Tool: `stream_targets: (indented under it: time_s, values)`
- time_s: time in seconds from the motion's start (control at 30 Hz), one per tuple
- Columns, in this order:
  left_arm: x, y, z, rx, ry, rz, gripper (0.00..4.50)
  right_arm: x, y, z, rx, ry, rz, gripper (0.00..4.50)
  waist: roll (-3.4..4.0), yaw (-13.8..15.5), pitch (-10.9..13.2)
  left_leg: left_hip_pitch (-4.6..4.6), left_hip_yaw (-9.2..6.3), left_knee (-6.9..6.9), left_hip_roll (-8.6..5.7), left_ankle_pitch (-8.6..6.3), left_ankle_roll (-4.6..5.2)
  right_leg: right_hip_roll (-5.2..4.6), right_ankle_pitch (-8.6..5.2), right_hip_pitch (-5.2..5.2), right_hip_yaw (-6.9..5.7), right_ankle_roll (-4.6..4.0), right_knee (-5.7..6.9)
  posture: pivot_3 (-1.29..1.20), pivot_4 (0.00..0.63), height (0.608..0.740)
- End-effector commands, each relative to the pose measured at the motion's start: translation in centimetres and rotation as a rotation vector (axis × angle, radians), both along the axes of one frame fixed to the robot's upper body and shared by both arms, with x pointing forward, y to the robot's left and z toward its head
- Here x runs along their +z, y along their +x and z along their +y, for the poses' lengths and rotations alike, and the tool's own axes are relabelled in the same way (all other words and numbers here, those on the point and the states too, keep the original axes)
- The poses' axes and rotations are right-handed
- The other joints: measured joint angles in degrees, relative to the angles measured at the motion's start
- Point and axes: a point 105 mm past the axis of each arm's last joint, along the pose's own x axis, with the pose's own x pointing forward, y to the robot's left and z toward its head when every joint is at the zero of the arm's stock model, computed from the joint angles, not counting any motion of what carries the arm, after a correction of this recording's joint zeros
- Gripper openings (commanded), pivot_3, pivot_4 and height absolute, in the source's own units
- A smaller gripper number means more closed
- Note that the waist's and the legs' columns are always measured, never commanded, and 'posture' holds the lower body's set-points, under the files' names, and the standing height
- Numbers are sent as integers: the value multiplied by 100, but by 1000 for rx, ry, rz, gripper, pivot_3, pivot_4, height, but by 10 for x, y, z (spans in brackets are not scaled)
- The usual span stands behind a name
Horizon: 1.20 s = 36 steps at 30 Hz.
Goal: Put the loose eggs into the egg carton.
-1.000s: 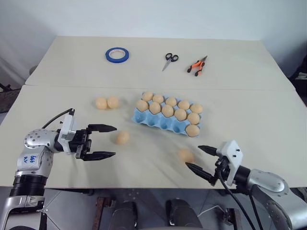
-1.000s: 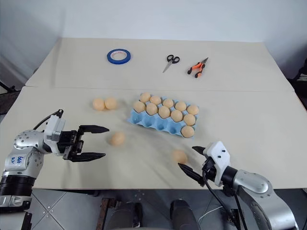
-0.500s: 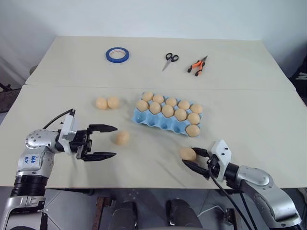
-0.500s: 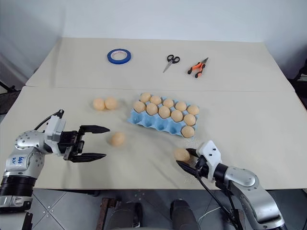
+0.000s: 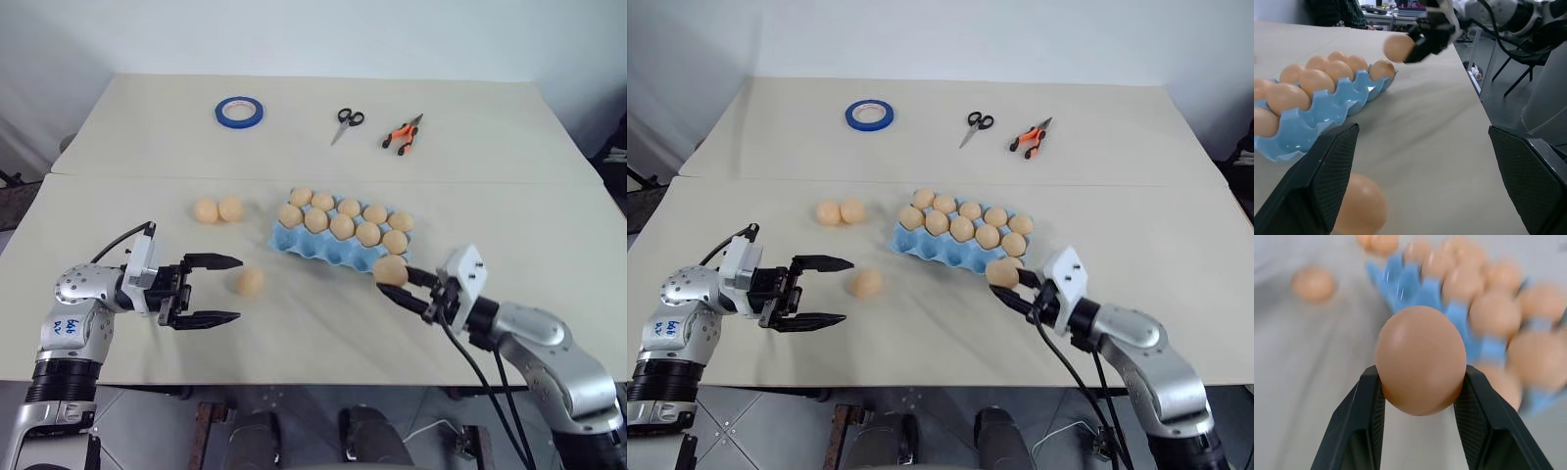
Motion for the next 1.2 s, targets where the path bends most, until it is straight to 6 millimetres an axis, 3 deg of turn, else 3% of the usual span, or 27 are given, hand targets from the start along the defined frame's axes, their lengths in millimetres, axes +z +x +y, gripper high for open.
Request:
stream_targets:
  time_s: [0.03,0.27,0.6,0.73,0.9,1.0,1.2]
  values:
    - [9,2,0,-22,-18,-60,4500,1,17,17,-6,13,28,1877,-1,-1,-1,1,0,1,2,1,-1,2,1,0,-1,-1,1,0,150,740]
    - [14,7,1,17,-34,-75,4500,-1,31,26,15,-35,25,1877,-1,16,-1,-14,1,0,-4,5,-11,-5,5,-12,-6,7,-2,0,150,740]
    - [21,10,4,57,-59,-93,4500,3,29,20,36,-52,29,1877,-1,5,-1,-24,8,1,-3,1,-8,-4,16,-11,-7,27,-12,0,150,740]
    - [22,12,4,72,-67,-96,4500,3,25,18,59,-64,34,2812,-1,4,-1,-23,8,3,-3,0,-7,-3,16,-11,-6,27,-16,0,150,740]
    - [23,14,4,92,-75,-100,4500,3,24,15,69,-82,33,4483,-1,2,-1,-21,8,3,-2,1,-8,-3,16,-11,-5,26,-17,0,150,740]
    - [25,16,5,111,-81,-106,4500,5,25,14,73,-87,25,4483,-1,3,-1,-20,8,3,-2,1,-8,-3,16,-11,-5,27,-17,0,150,740]
    - [34,24,7,218,-84,-150,4500,34,18,11,150,-2,-111,4483,-1,7,-1,-21,8,4,-3,1,-8,-3,16,-11,-5,27,-17,0,150,740]
